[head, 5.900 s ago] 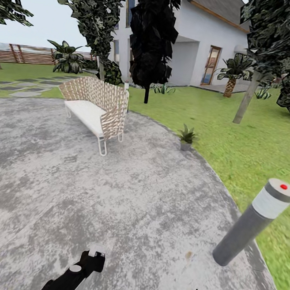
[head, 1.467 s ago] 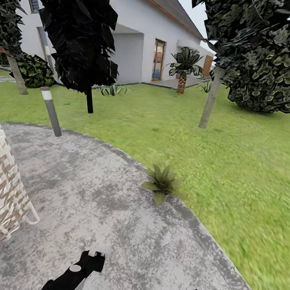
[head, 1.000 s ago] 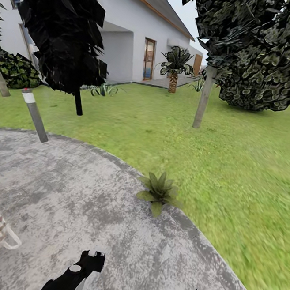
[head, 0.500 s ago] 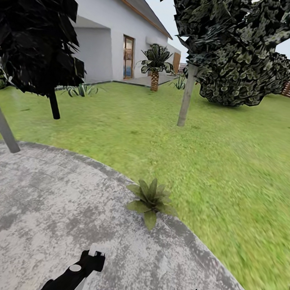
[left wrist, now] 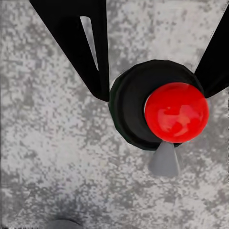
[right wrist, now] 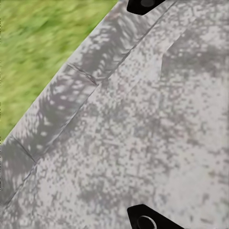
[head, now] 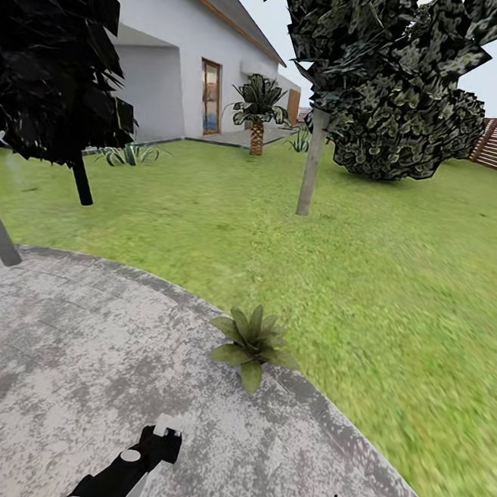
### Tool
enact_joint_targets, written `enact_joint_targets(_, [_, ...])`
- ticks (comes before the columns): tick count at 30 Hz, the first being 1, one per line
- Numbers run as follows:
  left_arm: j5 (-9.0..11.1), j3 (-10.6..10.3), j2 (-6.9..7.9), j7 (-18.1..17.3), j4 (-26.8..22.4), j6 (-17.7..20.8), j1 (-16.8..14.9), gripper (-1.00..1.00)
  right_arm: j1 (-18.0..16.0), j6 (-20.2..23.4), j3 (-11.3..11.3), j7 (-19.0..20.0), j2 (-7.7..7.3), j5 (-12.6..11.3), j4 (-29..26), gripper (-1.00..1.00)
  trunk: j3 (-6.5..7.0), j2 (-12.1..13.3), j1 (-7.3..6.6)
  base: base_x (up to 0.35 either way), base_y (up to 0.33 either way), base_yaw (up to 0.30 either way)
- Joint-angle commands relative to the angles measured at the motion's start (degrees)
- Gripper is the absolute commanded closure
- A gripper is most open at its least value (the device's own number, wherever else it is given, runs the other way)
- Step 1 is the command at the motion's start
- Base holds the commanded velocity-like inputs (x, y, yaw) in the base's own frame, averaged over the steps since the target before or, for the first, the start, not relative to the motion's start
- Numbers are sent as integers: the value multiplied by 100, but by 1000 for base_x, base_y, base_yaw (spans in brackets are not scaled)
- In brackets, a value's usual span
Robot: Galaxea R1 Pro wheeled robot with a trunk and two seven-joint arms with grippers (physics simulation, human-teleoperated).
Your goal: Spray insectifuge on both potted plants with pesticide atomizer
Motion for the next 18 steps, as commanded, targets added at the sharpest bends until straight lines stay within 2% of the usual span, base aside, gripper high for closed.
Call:
enact_joint_targets(1, [-76,4,11,-33,1,-9,-35,100,-3,-12,-28,-17,6,75,-9,-100,-5,-2,-1,0,0,0])
enact_joint_targets(2, [-102,3,24,-87,0,-1,-51,100,-5,-14,4,-12,6,80,-22,-100,-5,-2,-1,0,0,0])
enact_joint_targets(4, [-234,3,100,-399,-1,14,-75,100,-6,-15,280,21,-7,86,-70,-100,-5,-2,-1,0,0,0])
enact_joint_targets(7, [-615,3,287,-1088,1,36,-81,100,-37,-14,1229,306,-10,85,-154,-100,-5,-2,-1,0,0,0])
enact_joint_targets(9, [-1060,10,467,-1767,-32,135,-99,100,-152,-5,2074,761,4,70,-388,-100,-5,-2,-1,0,0,0])
enact_joint_targets(10, [-1203,10,537,-2008,-59,181,-119,100,-189,2,2273,965,14,67,-473,-100,-5,-2,-1,0,0,0])
enact_joint_targets(12, [-1590,11,742,-2828,-160,257,-198,100,-294,12,2684,1839,81,64,-695,-100,-5,-2,-1,0,0,0])
enact_joint_targets(13, [-1710,9,807,-3123,-190,268,-249,100,-342,17,2771,2219,94,63,-776,-100,-5,-2,-1,0,0,0])
enact_joint_targets(14, [-1830,8,865,-3417,-212,276,-300,100,-389,24,2833,2624,105,63,-858,-100,-5,-2,-1,0,0,0])
enact_joint_targets(16, [-2163,7,985,-4168,-244,286,-443,100,-480,36,2915,3789,122,68,-1087,-100,-5,-2,-1,0,0,0])
enact_joint_targets(17, [-2268,6,1005,-4372,-249,287,-481,100,-498,40,2928,4120,128,69,-1169,-100,-5,-2,-1,0,0,0])
enact_joint_targets(18, [-2505,6,1021,-4730,-258,288,-524,100,-518,71,2942,4650,158,70,-1332,-100,-5,-2,-1,0,0,0])
